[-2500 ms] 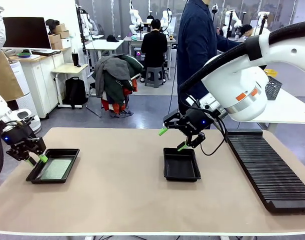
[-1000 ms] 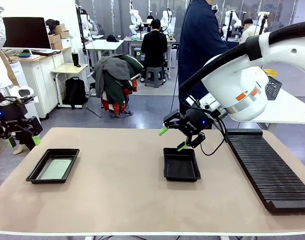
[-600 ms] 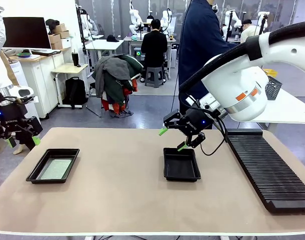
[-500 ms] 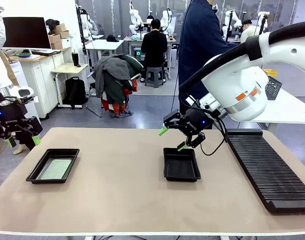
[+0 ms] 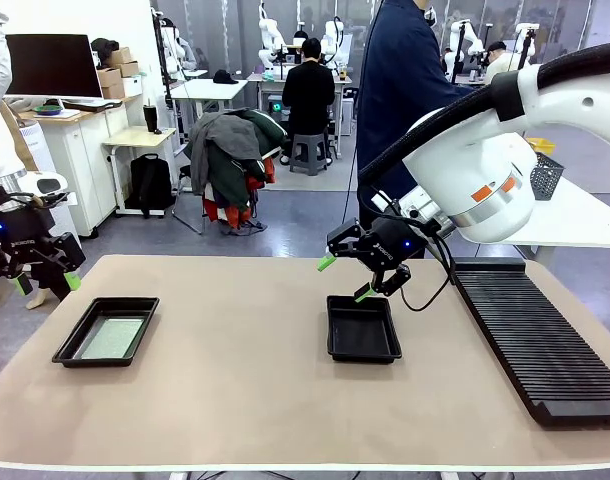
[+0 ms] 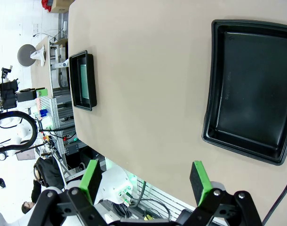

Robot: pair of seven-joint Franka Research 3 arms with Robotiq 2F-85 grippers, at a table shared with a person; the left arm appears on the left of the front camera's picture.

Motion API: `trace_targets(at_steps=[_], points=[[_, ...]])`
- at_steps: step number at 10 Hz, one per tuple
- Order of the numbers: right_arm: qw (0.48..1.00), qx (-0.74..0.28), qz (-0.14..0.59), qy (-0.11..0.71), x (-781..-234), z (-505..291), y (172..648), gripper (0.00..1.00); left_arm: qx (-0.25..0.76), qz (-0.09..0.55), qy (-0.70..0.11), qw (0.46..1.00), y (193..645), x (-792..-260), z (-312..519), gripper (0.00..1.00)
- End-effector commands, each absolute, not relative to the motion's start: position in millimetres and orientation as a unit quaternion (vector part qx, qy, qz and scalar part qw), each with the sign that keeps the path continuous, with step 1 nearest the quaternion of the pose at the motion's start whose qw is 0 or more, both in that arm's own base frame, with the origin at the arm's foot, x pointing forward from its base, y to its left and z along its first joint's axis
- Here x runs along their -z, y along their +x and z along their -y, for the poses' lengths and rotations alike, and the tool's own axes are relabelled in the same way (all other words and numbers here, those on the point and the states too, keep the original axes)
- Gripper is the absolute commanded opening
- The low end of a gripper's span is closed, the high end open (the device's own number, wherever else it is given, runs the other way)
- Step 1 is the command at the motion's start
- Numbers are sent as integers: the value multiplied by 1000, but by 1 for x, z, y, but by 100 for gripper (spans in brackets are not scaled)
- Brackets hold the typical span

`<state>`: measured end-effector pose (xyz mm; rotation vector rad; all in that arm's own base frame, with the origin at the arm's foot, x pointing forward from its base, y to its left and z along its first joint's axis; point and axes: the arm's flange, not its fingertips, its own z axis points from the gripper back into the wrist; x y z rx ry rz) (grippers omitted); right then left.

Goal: Inspect and transfer BCBs to ESD trays.
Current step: Pick up the Blank PCB from the PCB Rack and place it in the right ESD tray.

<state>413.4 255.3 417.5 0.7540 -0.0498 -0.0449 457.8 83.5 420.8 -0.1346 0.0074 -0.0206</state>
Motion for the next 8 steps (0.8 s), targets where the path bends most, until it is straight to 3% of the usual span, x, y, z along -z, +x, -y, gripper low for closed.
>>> trace_targets(at_steps=[1, 8], points=[[933, 32, 26, 357, -418, -258, 417, 100, 9, -2, -66, 998, 458, -419, -84, 95], [933, 32, 26, 357, -418, -258, 417, 100, 9, -2, -66, 998, 458, -419, -84, 95]])
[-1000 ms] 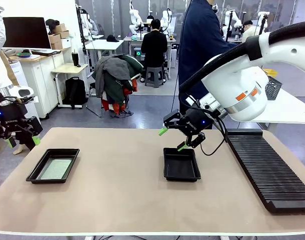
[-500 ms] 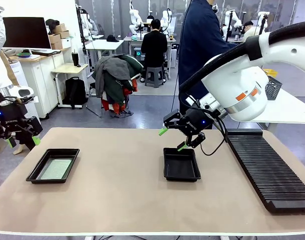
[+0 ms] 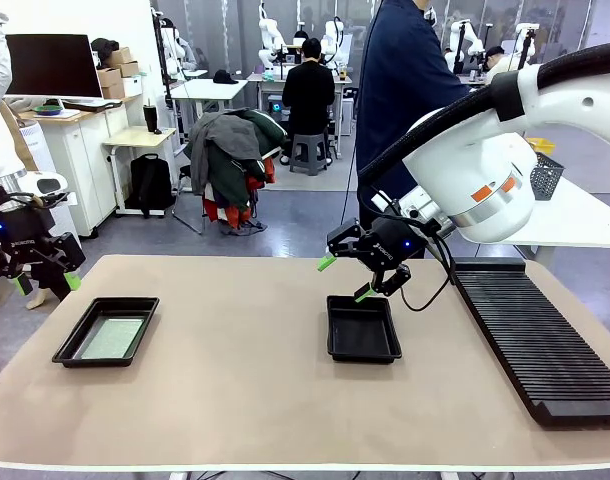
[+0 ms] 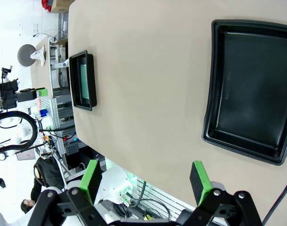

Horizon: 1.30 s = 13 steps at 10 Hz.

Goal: Inspect and transfer BCBs to ESD trays.
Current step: Pick up the Blank PCB from the PCB Rack and place it in the right ESD tray.

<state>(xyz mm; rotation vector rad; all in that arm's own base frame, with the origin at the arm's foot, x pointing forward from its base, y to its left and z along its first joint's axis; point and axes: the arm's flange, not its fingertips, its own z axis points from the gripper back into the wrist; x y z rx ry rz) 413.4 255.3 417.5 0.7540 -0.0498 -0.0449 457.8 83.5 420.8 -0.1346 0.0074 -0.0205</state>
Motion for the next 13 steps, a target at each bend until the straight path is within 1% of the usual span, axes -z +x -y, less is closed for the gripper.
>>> trace_targets(at_steps=[1, 13], points=[[933, 32, 26, 357, -418, -258, 417, 100, 9, -2, -66, 998, 458, -419, -84, 95], [933, 32, 26, 357, -418, -258, 417, 100, 9, -2, -66, 998, 458, -419, -84, 95]])
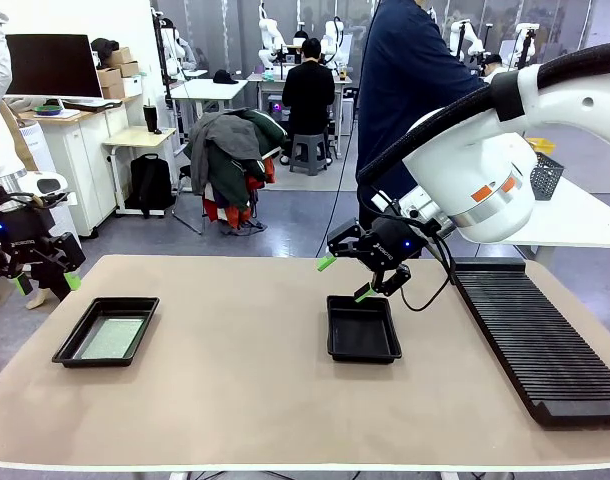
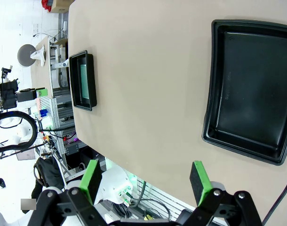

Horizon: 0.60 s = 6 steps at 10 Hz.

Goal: Inspect and transfer BCBs to ESD trays.
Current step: Pick up the Blank PCB from the PCB Rack and place it in the right ESD tray.

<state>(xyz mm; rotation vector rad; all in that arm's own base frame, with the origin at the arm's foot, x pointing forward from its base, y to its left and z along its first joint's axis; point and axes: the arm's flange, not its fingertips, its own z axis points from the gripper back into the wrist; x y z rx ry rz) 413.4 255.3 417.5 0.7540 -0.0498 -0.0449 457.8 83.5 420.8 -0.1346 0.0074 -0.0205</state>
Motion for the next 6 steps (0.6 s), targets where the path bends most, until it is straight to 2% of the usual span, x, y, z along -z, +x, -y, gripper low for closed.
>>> trace_targets(at_steps=[1, 6], points=[[933, 32, 26, 357, -418, -258, 417, 100, 9, -2, -66, 998, 458, -419, -84, 95], [933, 32, 26, 357, -418, -258, 417, 100, 9, -2, -66, 998, 458, -419, -84, 95]])
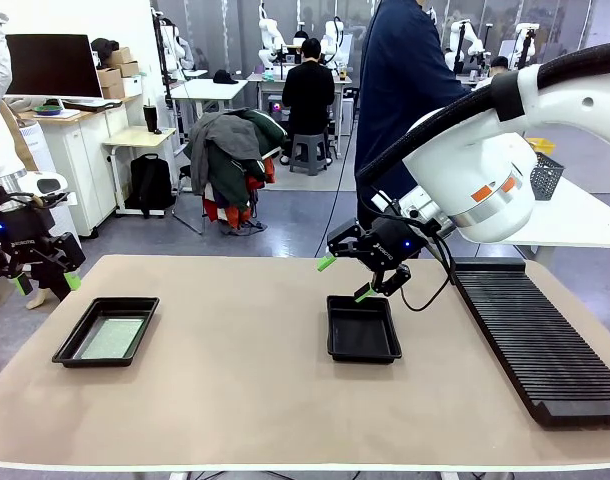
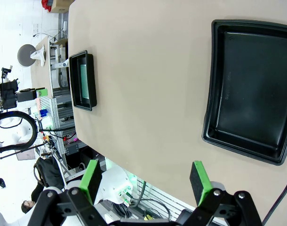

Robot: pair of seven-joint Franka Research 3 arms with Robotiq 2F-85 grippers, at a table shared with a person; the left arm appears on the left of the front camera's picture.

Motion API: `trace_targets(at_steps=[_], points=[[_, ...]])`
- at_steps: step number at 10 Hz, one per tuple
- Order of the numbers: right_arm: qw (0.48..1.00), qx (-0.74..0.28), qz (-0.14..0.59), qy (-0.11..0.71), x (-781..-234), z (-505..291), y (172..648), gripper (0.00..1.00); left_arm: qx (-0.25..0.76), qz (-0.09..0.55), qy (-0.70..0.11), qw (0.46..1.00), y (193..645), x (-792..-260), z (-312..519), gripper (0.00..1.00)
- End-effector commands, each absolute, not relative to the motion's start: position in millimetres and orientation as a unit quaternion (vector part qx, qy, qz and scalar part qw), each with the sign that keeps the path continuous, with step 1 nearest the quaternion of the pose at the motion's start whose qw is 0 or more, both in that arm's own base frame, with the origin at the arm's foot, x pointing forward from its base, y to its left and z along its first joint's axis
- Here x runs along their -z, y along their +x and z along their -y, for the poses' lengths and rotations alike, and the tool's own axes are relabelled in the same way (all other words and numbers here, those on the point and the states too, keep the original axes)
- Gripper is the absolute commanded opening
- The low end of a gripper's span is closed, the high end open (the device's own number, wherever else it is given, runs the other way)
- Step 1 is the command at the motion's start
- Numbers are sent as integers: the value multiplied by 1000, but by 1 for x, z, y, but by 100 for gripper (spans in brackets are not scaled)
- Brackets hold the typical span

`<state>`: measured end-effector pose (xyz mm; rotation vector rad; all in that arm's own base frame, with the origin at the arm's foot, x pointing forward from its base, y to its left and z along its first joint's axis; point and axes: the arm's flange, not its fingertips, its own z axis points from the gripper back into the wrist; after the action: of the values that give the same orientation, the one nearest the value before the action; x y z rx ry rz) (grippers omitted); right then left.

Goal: Inspect and transfer BCBs to ESD trays.
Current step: Pick up the Blank PCB from the PCB Rack and place it in the right ESD tray.

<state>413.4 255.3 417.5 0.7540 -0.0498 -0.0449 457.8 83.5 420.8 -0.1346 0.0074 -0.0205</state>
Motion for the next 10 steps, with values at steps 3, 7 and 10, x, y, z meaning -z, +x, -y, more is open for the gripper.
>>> trace_targets(at_steps=[3, 7, 10], points=[[933, 32, 26, 357, -418, -258, 417, 100, 9, -2, -66, 998, 458, -419, -84, 95], [933, 32, 26, 357, -418, -258, 417, 100, 9, -2, -66, 998, 458, -419, -84, 95], [933, 32, 26, 357, -418, -258, 417, 100, 9, -2, -66, 998, 458, -419, -84, 95]])
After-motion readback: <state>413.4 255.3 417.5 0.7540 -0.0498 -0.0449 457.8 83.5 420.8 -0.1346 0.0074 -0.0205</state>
